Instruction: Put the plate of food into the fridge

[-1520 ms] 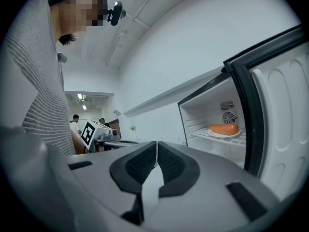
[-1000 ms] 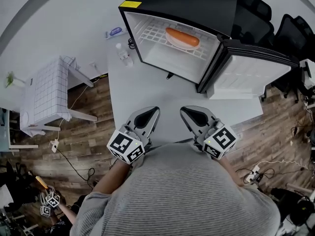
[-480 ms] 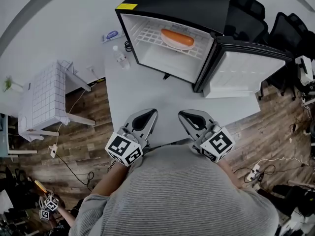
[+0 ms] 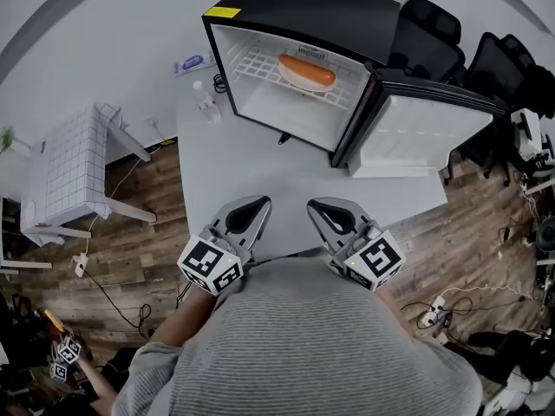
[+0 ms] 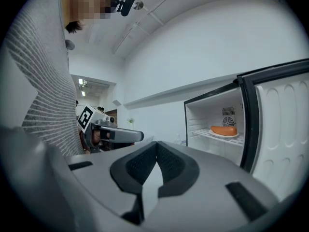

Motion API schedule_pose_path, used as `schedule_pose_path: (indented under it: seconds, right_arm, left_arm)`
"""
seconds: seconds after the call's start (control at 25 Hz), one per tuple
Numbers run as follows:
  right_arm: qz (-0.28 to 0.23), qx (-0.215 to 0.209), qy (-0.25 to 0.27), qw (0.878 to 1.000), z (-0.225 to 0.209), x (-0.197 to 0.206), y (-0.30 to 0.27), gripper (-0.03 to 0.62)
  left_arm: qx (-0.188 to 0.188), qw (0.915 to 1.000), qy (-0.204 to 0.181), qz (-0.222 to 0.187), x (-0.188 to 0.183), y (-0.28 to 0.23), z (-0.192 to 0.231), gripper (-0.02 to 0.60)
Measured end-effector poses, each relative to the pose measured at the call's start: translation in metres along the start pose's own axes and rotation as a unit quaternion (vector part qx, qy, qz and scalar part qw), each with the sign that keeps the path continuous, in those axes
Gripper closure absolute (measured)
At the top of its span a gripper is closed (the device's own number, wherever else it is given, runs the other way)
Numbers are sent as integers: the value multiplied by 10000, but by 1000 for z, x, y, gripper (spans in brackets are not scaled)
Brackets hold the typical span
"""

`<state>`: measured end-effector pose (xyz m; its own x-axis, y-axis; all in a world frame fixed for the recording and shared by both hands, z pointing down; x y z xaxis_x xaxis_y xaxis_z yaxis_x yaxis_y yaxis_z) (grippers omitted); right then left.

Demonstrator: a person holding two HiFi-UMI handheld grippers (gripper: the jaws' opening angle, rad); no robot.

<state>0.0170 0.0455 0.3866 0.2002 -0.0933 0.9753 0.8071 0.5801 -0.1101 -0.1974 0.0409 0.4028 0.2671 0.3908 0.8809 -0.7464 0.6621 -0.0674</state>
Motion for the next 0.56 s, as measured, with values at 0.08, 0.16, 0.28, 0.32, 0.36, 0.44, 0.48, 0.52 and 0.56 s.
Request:
schedule_pose_path:
  seconds: [0.08, 0.16, 0.28, 0.32, 0.36, 0.44, 0.48, 0.52, 0.56]
  right_arm:
    - [-52, -53, 3, 10000, 1, -1, -1, 580]
    - [-77, -101, 13, 9999, 2, -2, -2, 580]
    - [-77, -141, 16, 9999, 3, -4, -4, 580]
    - [-77, -151, 18, 9999, 2, -4, -5, 580]
    - [-80, -161, 22, 9998, 2, -4, -6, 580]
    - [-94, -179, 34, 9998, 2, -5, -7, 580]
    - [-100, -185, 36, 9998, 3, -6, -8, 580]
    - [-103, -191, 36, 9998, 4, -6, -8, 580]
    - [-105, -196, 35, 9997, 4, -6, -9, 580]
  left_arm:
    - [6, 10000, 30, 5, 1, 1, 0, 571]
    - [26, 10000, 35, 11, 2, 2, -2, 571]
    - [42, 10000, -3, 19, 3, 4, -4, 571]
    - [36, 10000, -9, 18, 3, 5, -4, 571]
    - [29, 10000, -2, 15, 3, 6, -4, 571]
    - [22, 10000, 31, 5, 3, 7, -3, 571]
    - [17, 10000, 44, -2, 2, 8, -2, 571]
    - [11, 10000, 53, -10, 2, 10, -2, 571]
    - [4, 10000, 60, -18, 1, 11, -1, 571]
Point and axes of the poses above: the fingertips, and each gripper's own axes: y backward along the fingers, z to its left, x out of its underside, the point moved 9 cm from there along y, backward along the fingers, and after that the axes turned 14 degrees about y, right-handed, at the moved point
